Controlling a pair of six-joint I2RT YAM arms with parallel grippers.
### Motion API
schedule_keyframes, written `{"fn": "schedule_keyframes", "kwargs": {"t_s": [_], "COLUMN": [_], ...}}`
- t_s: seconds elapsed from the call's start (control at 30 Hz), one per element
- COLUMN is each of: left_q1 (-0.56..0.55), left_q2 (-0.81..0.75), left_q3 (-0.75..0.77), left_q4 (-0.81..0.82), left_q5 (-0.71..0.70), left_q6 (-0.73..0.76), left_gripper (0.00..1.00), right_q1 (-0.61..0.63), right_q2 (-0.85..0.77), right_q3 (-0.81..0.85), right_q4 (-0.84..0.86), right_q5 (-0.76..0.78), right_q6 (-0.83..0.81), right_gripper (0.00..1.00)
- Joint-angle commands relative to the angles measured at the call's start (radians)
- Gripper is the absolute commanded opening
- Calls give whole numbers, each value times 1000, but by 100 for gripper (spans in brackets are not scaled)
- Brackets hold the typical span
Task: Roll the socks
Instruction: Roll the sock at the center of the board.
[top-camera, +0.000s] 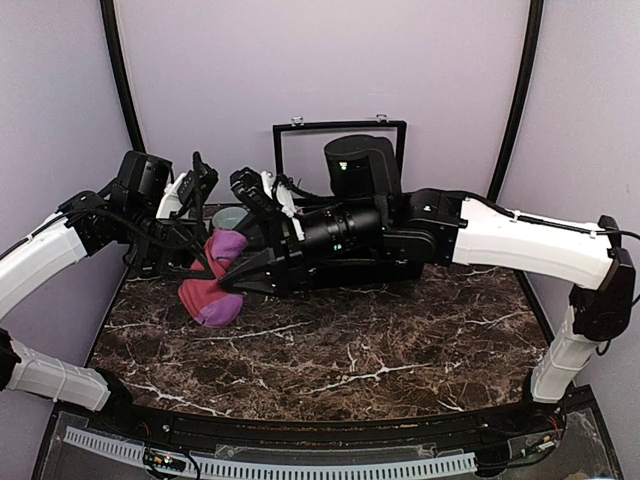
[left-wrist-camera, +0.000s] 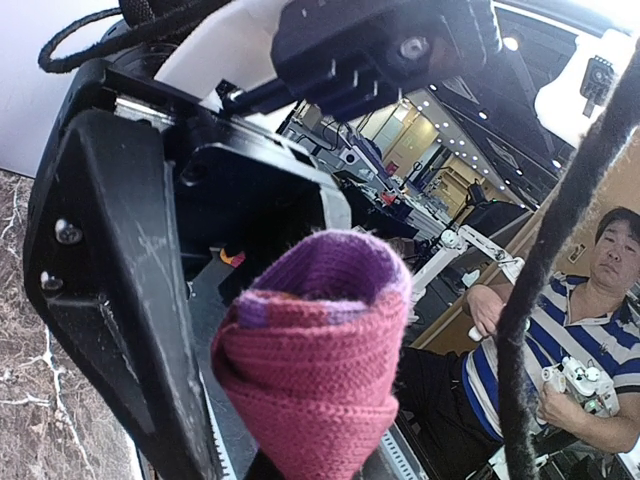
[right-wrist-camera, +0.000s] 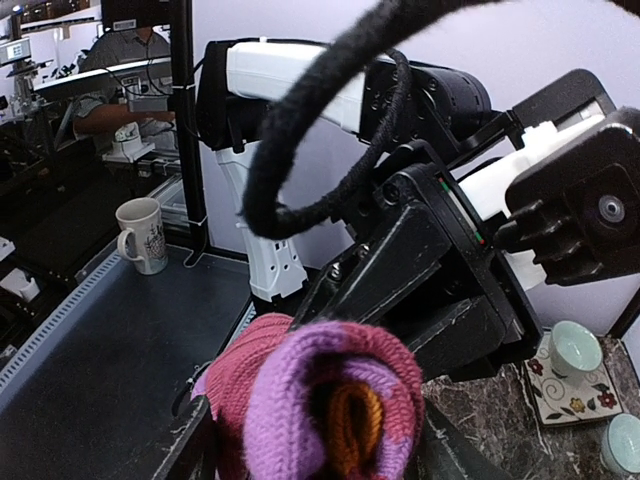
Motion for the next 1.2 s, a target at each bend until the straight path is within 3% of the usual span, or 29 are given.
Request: {"fn": "schedule_keyframes", "kwargs": {"t_s": [0.0,0.1,0.4,0.57,0.73,0.8,0.93,1.17], "left_q1": [3,3,3,3,3,3,3,3], "left_q2": [-15,-7,-6,-11,-9,-6,-12,-40], "left_q3": [6,17,25,12,29,54,109,89], "left_q4": [-51,-114,-120,-127,-128,-154,-172,-53], "left_q5": [6,-33,-13,-11,-33,-64,-322,-753], "left_q6": [59,128,126,129,136,167,251,262], "left_gripper": [0,0,0,0,0,0,0,0], "right_q1": [-14,-20,-34,-38,-38,-38,-36,-10], "right_q2": [-60,-67,-6,36,66,75,65,-21], "right_q3": [-10,-11,68,122,151,156,116,-131], "right_q4": [51,58,-17,-59,-88,-110,-100,151], "right_q5": [-64,-68,-119,-140,-118,-113,-10,543], "right_q6": [25,34,27,30,39,46,113,407], "right_gripper": [63,61,40,14,10,3,0,0]}}
